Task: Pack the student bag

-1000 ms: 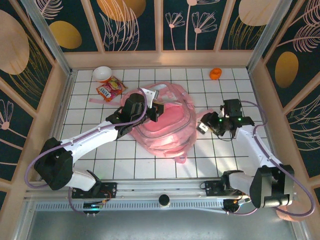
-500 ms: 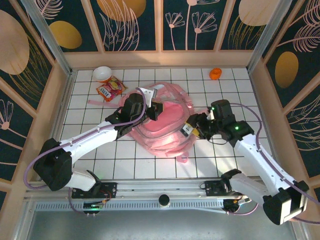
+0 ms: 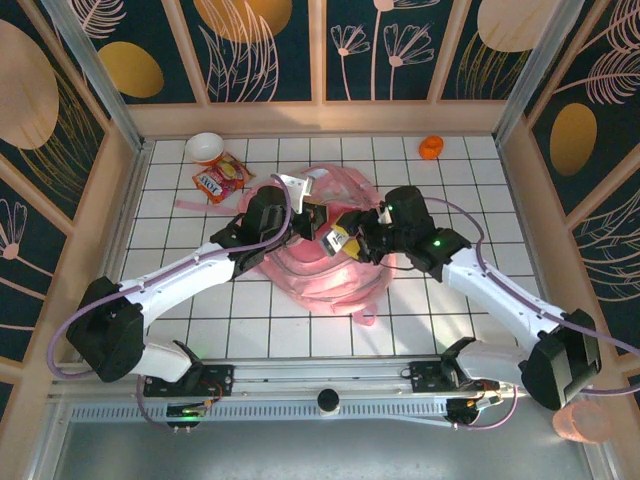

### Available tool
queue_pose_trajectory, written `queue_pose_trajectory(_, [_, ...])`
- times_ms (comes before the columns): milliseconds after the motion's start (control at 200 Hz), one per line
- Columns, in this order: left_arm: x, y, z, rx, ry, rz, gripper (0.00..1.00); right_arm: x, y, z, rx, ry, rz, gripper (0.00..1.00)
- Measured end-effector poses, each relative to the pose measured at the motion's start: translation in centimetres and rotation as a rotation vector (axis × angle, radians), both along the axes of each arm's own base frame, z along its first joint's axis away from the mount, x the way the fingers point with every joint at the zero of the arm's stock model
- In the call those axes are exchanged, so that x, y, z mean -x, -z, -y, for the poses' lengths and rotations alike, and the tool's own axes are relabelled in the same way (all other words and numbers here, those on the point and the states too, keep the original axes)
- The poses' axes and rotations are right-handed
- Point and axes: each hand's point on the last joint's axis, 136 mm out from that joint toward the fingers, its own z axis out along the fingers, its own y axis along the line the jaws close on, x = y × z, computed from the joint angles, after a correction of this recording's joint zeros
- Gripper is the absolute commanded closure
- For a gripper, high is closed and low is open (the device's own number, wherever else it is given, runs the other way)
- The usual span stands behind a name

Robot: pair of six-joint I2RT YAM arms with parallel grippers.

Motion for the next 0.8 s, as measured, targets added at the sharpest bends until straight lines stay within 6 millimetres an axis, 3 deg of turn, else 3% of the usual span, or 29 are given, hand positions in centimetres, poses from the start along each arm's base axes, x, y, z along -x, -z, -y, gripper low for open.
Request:
queue_pose_trajectory(170, [0.1,-0.1,0.1,0.004,0.007,0.0,1.0,-1.4,0.3,-0.4,-0.027,0.017,0.001,0.44])
queue_pose_trajectory(470, [0.2,-0.2,0.3,0.011,0.019,0.0,1.0,-1.9,3.8,1.1,0.009,0.074,-0.082,0.39])
queue_pose_trajectory(796, [0.3,-0.2,0.3,0.012,0.023,-0.001,1.0,-2.6,4.6,0.6,0.003,0.077,-0.09,0.28])
